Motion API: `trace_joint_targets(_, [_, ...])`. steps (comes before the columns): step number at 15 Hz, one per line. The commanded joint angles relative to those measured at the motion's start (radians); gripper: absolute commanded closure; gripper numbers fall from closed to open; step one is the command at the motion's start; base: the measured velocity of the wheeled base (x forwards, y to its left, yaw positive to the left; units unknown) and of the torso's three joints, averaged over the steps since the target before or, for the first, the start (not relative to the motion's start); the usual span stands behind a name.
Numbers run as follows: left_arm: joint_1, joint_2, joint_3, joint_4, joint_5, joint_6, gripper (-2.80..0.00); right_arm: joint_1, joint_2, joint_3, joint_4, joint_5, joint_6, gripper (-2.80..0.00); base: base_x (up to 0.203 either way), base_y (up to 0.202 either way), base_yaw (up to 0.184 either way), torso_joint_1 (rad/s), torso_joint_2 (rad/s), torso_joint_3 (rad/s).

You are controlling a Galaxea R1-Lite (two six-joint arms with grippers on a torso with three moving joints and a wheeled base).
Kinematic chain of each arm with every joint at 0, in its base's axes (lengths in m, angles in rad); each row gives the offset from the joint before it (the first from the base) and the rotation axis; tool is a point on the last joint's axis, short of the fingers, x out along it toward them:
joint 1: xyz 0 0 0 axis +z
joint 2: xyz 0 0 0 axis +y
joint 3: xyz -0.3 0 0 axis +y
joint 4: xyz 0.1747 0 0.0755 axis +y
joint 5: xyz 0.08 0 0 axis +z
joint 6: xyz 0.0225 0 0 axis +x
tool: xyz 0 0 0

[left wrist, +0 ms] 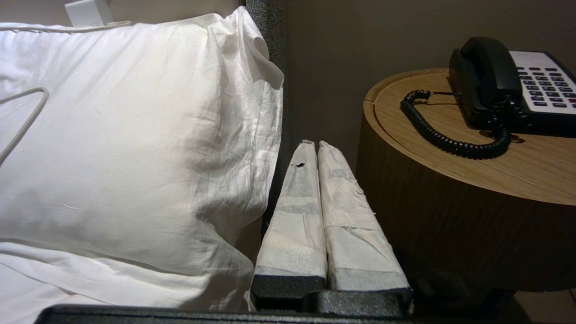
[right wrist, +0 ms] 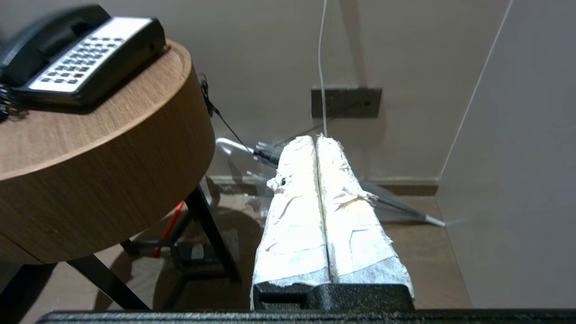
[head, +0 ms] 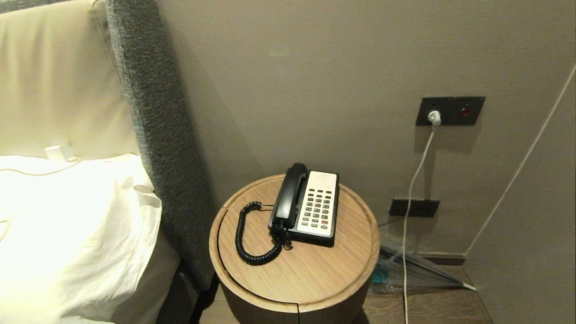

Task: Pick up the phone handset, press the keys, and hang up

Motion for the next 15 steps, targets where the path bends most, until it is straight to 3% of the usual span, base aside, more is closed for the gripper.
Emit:
trace_joint_targets(1, [0.0,0.001,0.04,-0.002,0.0,0.001,0.0,0.0,0.0,0.0,0.0,0.0,0.0,0.0,0.0,0.0,0.0,0.002,0.0,0.212])
trace_joint_targets(8, [0.0,0.001,0.04,-0.005,0.004,0.003,0.0,0.0,0.0,0.0,0.0,0.0,0.0,0.0,0.0,0.0,0.0,0.002,0.0,0.194])
trace_joint_targets(15, [0.0,0.001,0.04,-0.006,0.008,-0.006,0.0,0.0,0.001,0.0,0.0,0.0,0.0,0.0,0.0,0.0,0.0,0.001,0.0,0.02])
